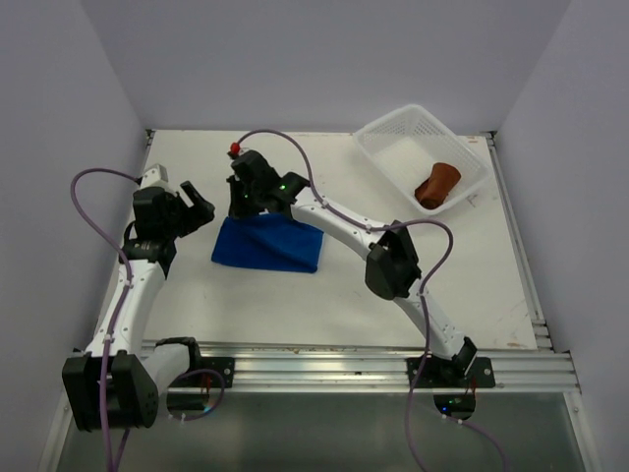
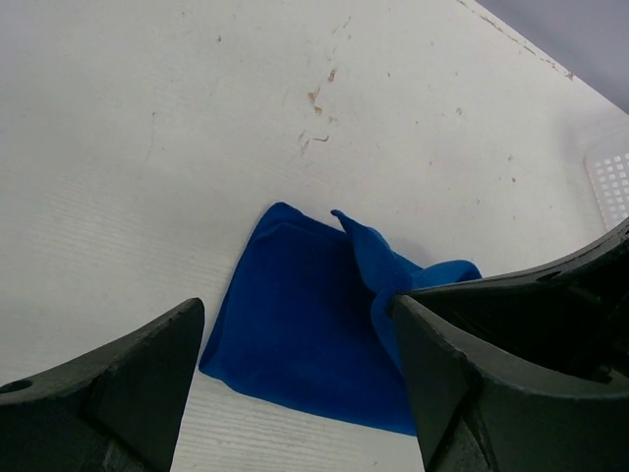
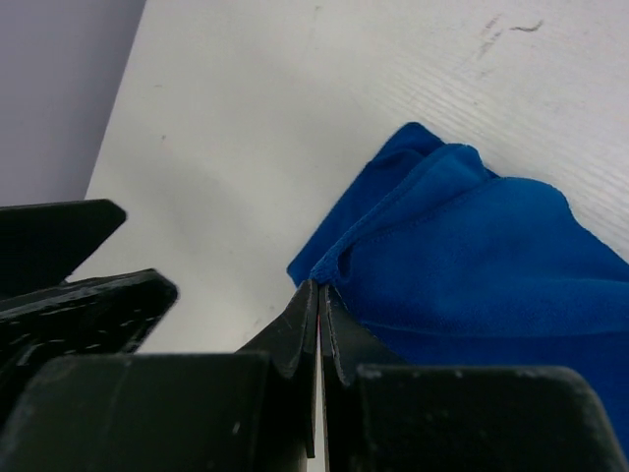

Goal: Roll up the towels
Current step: Fold the towel

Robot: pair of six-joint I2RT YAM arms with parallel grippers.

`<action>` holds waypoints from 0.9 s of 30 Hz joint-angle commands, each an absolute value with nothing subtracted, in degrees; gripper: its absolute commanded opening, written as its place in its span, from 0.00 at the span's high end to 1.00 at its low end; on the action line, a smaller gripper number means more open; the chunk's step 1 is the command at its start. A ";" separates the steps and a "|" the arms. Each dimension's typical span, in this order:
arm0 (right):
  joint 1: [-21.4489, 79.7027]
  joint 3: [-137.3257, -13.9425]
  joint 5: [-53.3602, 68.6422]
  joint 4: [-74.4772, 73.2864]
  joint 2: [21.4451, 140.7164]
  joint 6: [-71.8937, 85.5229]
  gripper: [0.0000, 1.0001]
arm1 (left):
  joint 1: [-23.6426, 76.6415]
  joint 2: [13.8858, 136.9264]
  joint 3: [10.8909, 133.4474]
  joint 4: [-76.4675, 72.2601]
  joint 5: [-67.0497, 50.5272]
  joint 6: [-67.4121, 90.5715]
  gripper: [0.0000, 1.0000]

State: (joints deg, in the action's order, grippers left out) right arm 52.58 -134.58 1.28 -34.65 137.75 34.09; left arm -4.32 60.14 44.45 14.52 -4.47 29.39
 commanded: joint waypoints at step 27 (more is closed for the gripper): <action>54.14 -128.06 8.97 -21.44 137.73 37.89 0.49 | -3.78 55.90 44.38 14.24 -1.15 29.18 0.18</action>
State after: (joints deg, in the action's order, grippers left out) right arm 55.18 -129.01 10.00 -22.68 144.70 38.54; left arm -4.05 57.12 44.25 14.72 -2.46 29.39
